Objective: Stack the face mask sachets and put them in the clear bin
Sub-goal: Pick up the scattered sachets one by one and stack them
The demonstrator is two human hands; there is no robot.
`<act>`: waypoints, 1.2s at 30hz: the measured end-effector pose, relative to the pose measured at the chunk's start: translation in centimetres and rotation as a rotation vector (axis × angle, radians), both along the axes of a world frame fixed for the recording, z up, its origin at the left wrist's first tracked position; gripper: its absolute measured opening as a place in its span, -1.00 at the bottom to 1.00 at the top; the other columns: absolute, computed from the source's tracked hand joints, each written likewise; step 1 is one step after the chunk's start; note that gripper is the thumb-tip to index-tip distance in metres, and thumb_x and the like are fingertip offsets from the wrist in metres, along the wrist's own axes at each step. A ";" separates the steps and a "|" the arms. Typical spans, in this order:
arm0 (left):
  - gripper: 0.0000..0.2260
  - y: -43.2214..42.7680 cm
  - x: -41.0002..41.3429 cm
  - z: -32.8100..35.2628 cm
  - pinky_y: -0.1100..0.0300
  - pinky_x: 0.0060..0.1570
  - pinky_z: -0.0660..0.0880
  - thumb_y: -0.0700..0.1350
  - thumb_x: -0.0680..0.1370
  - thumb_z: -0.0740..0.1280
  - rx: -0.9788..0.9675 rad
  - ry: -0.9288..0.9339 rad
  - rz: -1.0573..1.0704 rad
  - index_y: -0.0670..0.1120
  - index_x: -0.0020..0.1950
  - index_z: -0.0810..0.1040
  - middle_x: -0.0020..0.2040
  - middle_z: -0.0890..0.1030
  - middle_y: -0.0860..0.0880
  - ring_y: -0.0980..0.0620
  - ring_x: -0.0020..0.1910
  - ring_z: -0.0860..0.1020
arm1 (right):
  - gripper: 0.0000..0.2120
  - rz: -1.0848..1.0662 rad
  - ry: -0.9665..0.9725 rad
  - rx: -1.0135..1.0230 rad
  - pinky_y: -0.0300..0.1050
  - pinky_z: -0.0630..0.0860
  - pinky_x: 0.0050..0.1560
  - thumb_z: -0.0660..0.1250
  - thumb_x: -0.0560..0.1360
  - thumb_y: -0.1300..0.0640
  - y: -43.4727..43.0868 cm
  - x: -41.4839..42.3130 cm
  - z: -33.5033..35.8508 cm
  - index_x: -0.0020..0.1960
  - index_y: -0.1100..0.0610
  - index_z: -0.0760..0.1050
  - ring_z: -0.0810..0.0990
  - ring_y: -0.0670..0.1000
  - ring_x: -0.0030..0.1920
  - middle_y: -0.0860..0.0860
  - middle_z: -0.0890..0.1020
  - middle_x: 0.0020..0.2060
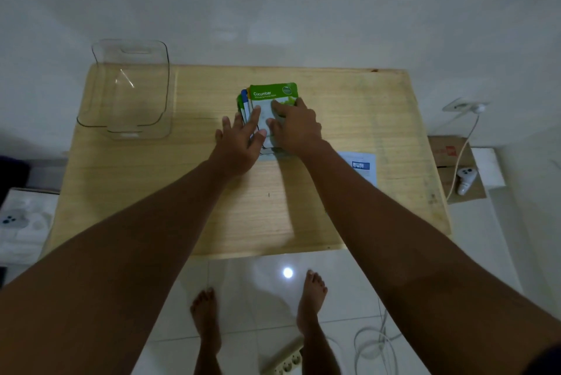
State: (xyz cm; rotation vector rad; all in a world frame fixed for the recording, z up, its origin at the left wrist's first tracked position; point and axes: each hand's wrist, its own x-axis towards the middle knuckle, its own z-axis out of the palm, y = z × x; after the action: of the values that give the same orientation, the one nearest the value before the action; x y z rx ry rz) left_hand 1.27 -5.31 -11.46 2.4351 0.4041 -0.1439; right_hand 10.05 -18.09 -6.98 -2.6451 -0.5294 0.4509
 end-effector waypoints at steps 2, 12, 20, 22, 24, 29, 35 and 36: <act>-0.43 0.1 0.0 -0.1 -0.29 0.45 -0.10 0.22 0.60 0.03 0.028 0.021 -0.006 0.18 0.56 -0.08 0.58 0.05 -0.24 -0.36 0.54 -0.10 | -0.54 -0.019 -0.015 0.107 0.25 0.52 0.16 0.25 0.53 -0.12 -0.9 -0.2 0.1 0.40 -0.08 0.38 0.47 0.27 0.24 0.17 0.42 0.30; -0.38 0.5 0.1 0.1 -0.29 0.46 -0.08 0.28 0.56 0.04 0.037 0.062 -0.033 0.19 0.56 -0.10 0.59 0.00 -0.22 -0.37 0.54 -0.10 | -0.44 -0.214 0.024 -0.042 0.22 0.34 0.34 0.40 0.49 0.03 -12.6 -4.2 0.4 0.46 -0.10 0.35 0.25 0.20 0.48 0.12 0.26 0.51; -0.39 0.2 0.4 0.2 -0.30 0.45 -0.04 0.23 0.59 0.08 0.068 0.065 -0.021 0.14 0.57 -0.07 0.59 0.03 -0.23 -0.39 0.53 -0.07 | -0.27 -0.563 0.121 -0.041 0.19 0.40 0.28 0.57 0.30 -0.08 -15.6 -5.9 -0.6 0.38 -0.02 0.35 0.33 0.20 0.37 0.14 0.32 0.38; -0.40 0.3 0.4 0.1 -0.29 0.45 -0.05 0.22 0.59 0.08 0.072 0.063 -0.019 0.14 0.57 -0.07 0.59 0.03 -0.23 -0.39 0.53 -0.07 | -0.13 -0.577 0.107 0.008 0.03 0.40 0.22 0.63 0.23 -0.06 -15.9 -5.4 -0.4 0.42 0.04 0.29 0.33 0.19 0.36 0.17 0.33 0.36; -0.39 0.3 0.4 0.1 -0.29 0.45 -0.06 0.23 0.59 0.08 0.071 0.061 -0.024 0.14 0.57 -0.08 0.59 0.02 -0.22 -0.39 0.53 -0.07 | 0.01 -0.616 0.142 0.081 -0.04 0.39 0.15 0.67 0.17 -0.04 -16.3 -5.0 -0.3 0.46 0.09 0.22 0.37 0.16 0.33 0.18 0.35 0.34; -0.39 0.2 0.3 0.2 -0.28 0.45 -0.08 0.22 0.59 0.08 0.062 0.052 -0.020 0.13 0.57 -0.07 0.59 0.01 -0.23 -0.38 0.53 -0.09 | -0.17 -0.718 0.161 0.262 -0.16 0.42 0.09 0.56 0.36 0.09 -16.4 -4.6 0.3 0.50 0.15 0.22 0.57 0.09 0.18 0.17 0.59 0.21; -0.38 0.4 0.3 0.0 -0.30 0.46 -0.08 0.26 0.57 0.05 0.043 0.053 -0.024 0.15 0.57 -0.07 0.59 0.02 -0.23 -0.37 0.54 -0.10 | -0.79 -0.556 -0.018 0.360 -0.19 0.53 0.06 0.39 0.47 0.15 -13.9 -2.8 3.6 0.08 0.15 0.67 0.66 -0.01 -0.04 0.06 0.73 -0.04; -0.38 0.4 0.3 0.0 -0.30 0.46 -0.09 0.27 0.56 0.05 0.036 0.057 -0.025 0.16 0.57 -0.07 0.59 0.01 -0.23 -0.37 0.54 -0.10 | -0.80 -0.523 -0.042 0.382 -0.24 0.49 0.03 0.40 0.46 0.15 -13.0 -2.1 4.5 0.06 0.15 0.68 0.66 -0.05 -0.05 0.05 0.73 -0.04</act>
State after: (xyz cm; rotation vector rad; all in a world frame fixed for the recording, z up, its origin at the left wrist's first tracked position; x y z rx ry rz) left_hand 1.58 -4.88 -11.47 2.4769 0.4048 -0.2185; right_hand 7.94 -31.12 -2.46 -2.2993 0.0741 0.1162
